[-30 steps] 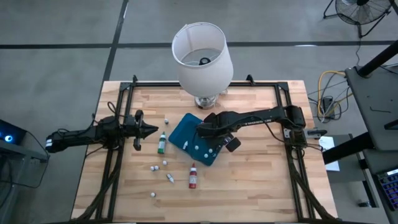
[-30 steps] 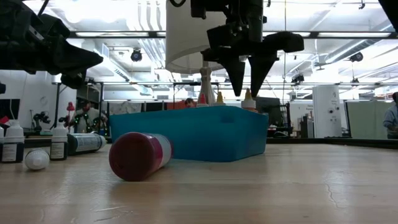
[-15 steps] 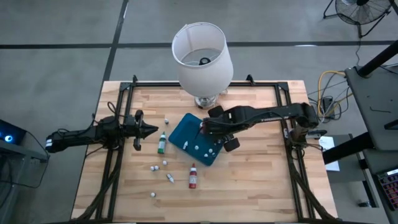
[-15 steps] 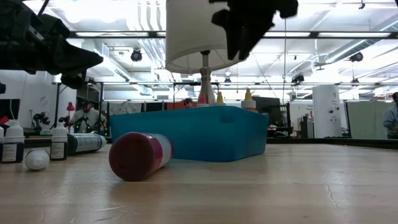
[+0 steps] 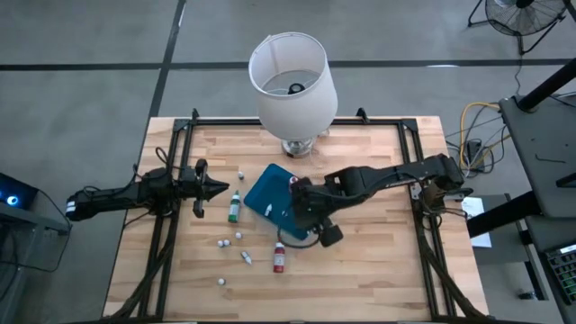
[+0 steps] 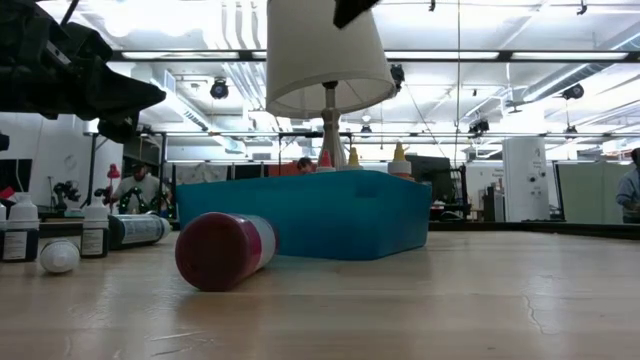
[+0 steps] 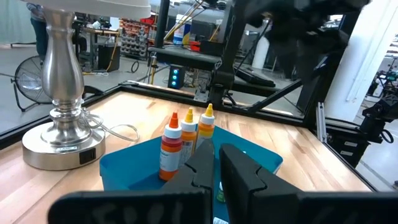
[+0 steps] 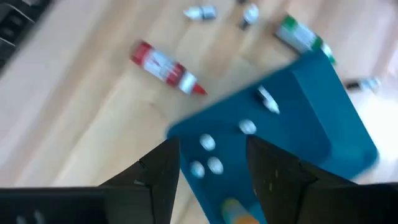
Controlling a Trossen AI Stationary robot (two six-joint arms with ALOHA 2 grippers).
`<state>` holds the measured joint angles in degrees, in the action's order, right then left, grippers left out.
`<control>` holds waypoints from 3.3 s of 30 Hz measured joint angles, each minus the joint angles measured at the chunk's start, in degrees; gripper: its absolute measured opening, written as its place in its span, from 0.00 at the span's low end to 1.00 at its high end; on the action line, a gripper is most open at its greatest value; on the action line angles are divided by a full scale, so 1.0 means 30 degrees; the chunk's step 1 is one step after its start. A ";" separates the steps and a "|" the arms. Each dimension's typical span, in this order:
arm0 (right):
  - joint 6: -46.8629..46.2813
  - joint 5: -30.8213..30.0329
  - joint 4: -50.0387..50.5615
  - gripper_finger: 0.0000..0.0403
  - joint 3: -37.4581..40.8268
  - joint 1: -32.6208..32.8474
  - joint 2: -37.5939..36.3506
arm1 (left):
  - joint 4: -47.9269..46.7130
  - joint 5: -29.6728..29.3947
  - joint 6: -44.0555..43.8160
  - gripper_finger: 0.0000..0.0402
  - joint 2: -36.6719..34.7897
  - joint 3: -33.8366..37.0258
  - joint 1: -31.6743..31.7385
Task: Pick & Place food coloring
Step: Put the small black food coloring bottle into the blue container
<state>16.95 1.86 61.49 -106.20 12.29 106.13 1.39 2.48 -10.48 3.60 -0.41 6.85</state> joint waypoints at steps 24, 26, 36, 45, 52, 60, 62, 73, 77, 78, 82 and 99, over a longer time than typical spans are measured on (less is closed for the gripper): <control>-0.3561 0.1910 -0.3864 0.42 -0.0245 0.1202 0.0887 | 0.0001 0.0001 0.0000 0.00 0.0000 -0.0001 0.0000; -0.4107 0.1949 -0.3917 0.42 -0.0448 0.1202 0.1135 | 0.0000 0.0000 0.0000 0.00 0.0000 0.0000 0.0000; -0.4036 0.2036 -0.4173 0.42 -0.0777 0.1184 0.1530 | 0.0000 0.0000 -0.0001 0.00 0.0000 0.0000 0.0001; -0.5075 0.0222 -0.4231 0.42 -0.0777 0.0318 0.1429 | -0.0004 0.0000 0.0000 0.00 0.0000 0.0000 0.0003; -0.5026 -0.1809 -0.4350 0.42 -0.0541 -0.0054 0.0979 | -0.0007 0.0000 0.0000 0.00 0.0000 0.0000 0.0001; -0.5275 -0.1636 -0.5156 0.42 0.0831 -0.0436 0.0158 | 0.0000 0.0000 0.0000 0.00 0.0007 -0.0006 0.0000; -0.5690 -0.1686 -0.5721 0.42 0.1322 -0.0577 -0.0130 | 0.0000 0.0000 0.0000 0.00 0.0012 -0.0004 0.0001; -0.7678 -0.1860 -0.9893 0.42 0.5534 -0.1160 -0.2339 | 0.0000 0.0001 -0.0004 0.00 0.0066 -0.0003 0.0001; -0.8396 -0.3084 -1.0627 0.42 0.6999 -0.1434 -0.3379 | 0.0002 0.0002 0.0000 0.00 0.0080 0.0000 0.0005; -0.8669 -0.3345 -1.0784 0.42 0.7387 -0.1529 -0.3652 | 0.0000 0.0000 0.0000 0.00 0.0080 -0.0006 0.0000; -0.9739 -0.3690 -1.1327 0.42 0.9129 -0.1865 -0.5149 | 0.0000 0.0000 0.0000 0.00 0.0095 -0.0005 0.0007; -0.9007 -0.3657 -1.6408 0.42 1.8869 -0.2563 -1.2419 | 0.0000 0.0000 0.0000 0.00 0.0109 0.0000 0.0007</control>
<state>-10.07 -9.11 12.27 -49.59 4.61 68.87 1.39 2.48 -10.48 3.92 -0.40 6.87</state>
